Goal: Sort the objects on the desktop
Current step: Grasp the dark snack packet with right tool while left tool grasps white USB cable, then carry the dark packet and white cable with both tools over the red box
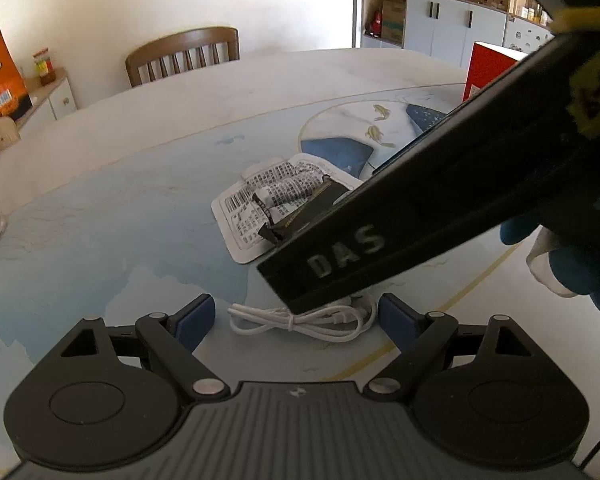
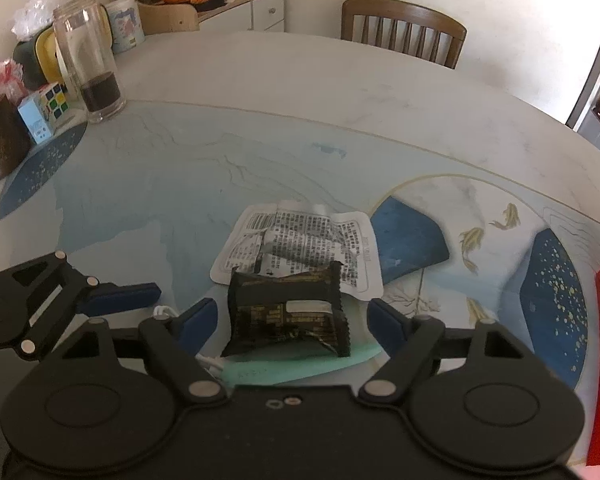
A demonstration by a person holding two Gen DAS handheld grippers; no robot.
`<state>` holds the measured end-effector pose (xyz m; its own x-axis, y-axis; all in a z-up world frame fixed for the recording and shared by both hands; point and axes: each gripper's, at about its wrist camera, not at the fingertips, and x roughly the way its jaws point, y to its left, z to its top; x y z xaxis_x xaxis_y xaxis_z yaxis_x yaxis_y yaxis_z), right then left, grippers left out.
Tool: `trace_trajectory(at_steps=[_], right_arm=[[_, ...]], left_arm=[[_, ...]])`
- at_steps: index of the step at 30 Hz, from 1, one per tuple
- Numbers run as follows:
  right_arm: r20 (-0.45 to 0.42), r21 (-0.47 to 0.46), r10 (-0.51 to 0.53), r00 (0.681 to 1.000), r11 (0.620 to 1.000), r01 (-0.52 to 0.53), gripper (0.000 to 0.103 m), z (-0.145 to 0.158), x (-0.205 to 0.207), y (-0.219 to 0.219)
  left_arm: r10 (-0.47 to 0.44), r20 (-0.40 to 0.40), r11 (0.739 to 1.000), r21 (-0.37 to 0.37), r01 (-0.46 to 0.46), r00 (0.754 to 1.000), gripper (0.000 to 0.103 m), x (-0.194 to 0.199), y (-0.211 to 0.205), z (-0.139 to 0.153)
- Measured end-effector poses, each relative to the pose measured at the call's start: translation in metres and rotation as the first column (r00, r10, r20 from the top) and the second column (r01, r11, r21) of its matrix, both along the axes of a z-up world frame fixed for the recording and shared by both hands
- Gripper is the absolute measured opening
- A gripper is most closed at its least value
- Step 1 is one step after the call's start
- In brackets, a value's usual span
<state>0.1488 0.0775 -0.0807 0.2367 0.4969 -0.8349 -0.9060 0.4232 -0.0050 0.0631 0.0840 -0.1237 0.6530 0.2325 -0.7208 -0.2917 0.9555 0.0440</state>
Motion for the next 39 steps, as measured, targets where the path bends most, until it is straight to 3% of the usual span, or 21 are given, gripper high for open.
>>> trace_trajectory(at_steps=[8,15,30,39], right_arm=[[-0.004,-0.013,0.005,1.0,1.0,-0.005,0.065,-0.002,0.0,0.001],[-0.009,-0.011,0.004,1.0,1.0,-0.005,0.059,-0.001,0.001,0.0],[0.007,0.042,-0.068,0.998,0.997,0.068,0.057,0.022,0.017,-0.029],[0.01,0.073,-0.106,0.994,0.992,0.105,0.057,0.038,0.022,-0.055]], left_arm=[[0.005,0.011,1.0,0.011,-0.005,1.0,0.079,-0.004,-0.01,0.002],[0.012,0.009,1.0,0.009,-0.012,1.0,0.078,-0.006,-0.011,0.004],[-0.03,-0.041,0.999,-0.024,0.029,0.999,0.077,-0.004,-0.009,0.02],[-0.045,-0.023,0.998,-0.037,0.044,0.999,0.077,-0.005,-0.012,0.045]])
